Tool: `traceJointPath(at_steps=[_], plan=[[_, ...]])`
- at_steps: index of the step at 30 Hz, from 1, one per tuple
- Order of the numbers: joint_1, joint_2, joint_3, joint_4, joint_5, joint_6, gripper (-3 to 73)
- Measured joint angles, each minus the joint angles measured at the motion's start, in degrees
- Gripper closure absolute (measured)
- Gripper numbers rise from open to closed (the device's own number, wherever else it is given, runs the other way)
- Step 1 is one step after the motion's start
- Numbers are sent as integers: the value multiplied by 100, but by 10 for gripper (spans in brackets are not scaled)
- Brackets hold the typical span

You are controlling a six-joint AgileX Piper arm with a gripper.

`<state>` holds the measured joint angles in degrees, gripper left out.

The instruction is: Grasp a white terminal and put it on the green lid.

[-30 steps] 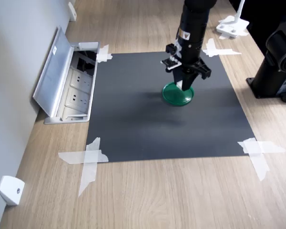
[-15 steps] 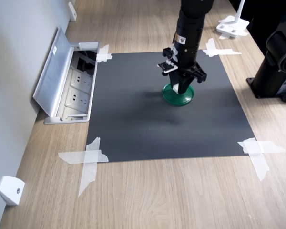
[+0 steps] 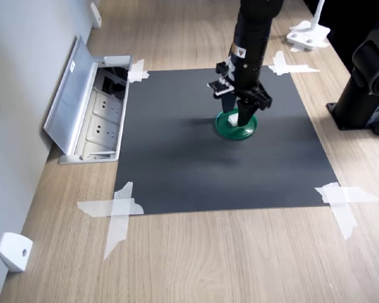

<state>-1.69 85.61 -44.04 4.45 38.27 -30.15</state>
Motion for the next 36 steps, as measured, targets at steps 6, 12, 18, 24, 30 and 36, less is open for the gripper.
traceJointPath(at_steps=[6,12,18,24,30,36], plan=[[0,-674,-179,69,3,314,222],[-269,-1710,-244,227,-216,869,498],[-493,-3074,-239,-2,-709,1519,689],[-493,-4397,158,-166,-1348,2427,699],[-493,-5448,1405,-176,-2457,3207,699],[-493,-6355,2956,-202,-3496,3271,699]])
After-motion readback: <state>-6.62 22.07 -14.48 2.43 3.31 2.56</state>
